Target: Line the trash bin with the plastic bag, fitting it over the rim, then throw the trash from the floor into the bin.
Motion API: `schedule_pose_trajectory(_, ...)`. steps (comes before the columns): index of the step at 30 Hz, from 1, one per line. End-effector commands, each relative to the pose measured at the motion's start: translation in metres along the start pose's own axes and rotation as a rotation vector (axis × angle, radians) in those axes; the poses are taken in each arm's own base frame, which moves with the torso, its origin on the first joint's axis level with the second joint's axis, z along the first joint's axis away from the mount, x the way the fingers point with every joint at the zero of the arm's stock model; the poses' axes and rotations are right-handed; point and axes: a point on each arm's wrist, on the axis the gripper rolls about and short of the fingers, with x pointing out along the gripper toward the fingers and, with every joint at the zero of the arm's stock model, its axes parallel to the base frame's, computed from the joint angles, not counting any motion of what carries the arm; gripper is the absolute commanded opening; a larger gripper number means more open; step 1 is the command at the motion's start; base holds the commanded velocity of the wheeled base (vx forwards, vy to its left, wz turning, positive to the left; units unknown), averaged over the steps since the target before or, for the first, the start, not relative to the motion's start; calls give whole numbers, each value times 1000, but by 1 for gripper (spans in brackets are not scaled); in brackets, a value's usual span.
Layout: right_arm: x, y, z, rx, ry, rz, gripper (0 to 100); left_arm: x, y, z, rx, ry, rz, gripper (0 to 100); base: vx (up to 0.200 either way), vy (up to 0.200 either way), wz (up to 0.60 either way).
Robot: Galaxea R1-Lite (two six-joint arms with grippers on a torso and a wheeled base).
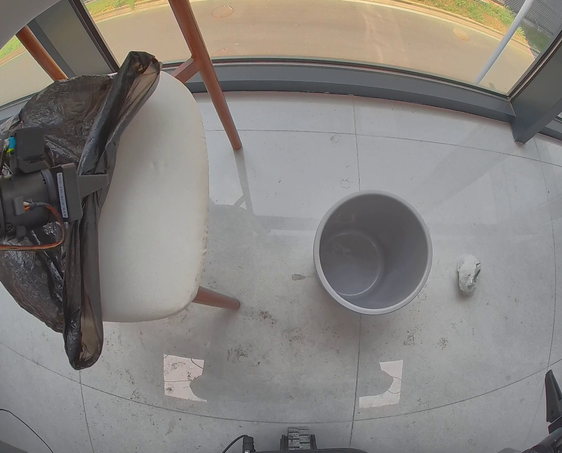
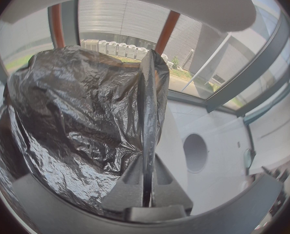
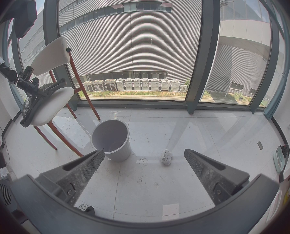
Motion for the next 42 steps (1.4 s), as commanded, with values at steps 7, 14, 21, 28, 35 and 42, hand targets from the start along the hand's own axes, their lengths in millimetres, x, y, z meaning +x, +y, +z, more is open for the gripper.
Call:
schedule_pose_trajectory(7,0,0,-5,1,5,2,100,-19,-1,-8,-211,-48,-192,0,0,0,0)
schedule_pose_trajectory(14,0,0,-5,1,3,2,100,-30,-7,-4,-433,-67,-373,0,0,0,0)
schedule_pose_trajectory(21,0,0,-5,1,5,2,100,-37,-1,-10,-605,-102,-404,0,0,0,0)
schedule_pose_trajectory(28,0,0,-5,-1,5,2,100,-40,-8,-10,-560,-82,-541,0,0,-200,0)
schedule_pose_trajectory(35,0,0,-5,-1,5,1,100,-57,-20,-13,-557,62,-758,0,0,-200,0)
schedule_pose_trajectory(42,0,0,-5,-1,5,1,100,-65,-38,-13,-569,188,-922,0,0,-200,0)
